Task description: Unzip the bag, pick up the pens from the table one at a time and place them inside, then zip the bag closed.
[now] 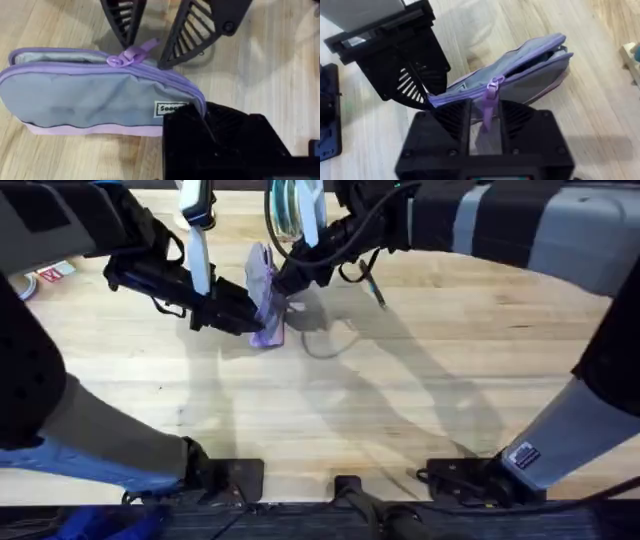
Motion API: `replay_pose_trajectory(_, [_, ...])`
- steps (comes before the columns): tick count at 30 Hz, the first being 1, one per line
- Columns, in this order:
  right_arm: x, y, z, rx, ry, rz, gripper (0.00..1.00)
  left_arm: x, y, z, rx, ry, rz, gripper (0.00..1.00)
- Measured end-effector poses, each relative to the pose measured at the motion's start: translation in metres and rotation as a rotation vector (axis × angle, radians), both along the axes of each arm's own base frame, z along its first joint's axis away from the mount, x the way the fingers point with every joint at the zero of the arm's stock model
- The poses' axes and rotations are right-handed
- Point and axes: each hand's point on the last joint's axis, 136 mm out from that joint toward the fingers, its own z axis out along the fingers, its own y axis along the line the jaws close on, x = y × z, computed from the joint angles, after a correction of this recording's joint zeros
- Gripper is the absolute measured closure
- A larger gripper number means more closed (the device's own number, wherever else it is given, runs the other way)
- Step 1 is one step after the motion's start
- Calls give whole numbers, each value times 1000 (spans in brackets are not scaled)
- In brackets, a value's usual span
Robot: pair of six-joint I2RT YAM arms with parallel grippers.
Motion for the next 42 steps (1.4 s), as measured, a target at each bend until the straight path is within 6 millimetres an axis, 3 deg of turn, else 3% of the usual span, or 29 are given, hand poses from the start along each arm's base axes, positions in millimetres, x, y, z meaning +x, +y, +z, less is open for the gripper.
replay_pose_trajectory(4, [0,1,1,6,1,0,886,0,0,0,0,0,0,958])
replay_pose_trajectory(8, [0,1,1,7,3,-2,965,0,0,0,0,0,0,958])
replay_pose_trajectory(17, [0,-1,0,3,14,-8,970,0,0,0,0,0,0,958])
replay_pose_trajectory(23, [-12,-11,-3,-40,68,-8,971,-1,-1,0,-1,2,-4,958])
replay_pose_trajectory(30, [-32,-28,24,-82,42,17,971,-3,-2,0,-2,13,-6,958])
replay_pose_trajectory(34, [-43,-34,30,-106,54,25,971,-2,-2,0,-4,7,-5,958])
replay_pose_trajectory(42, [-70,-15,26,-151,30,103,970,-1,-1,0,-1,4,-5,957])
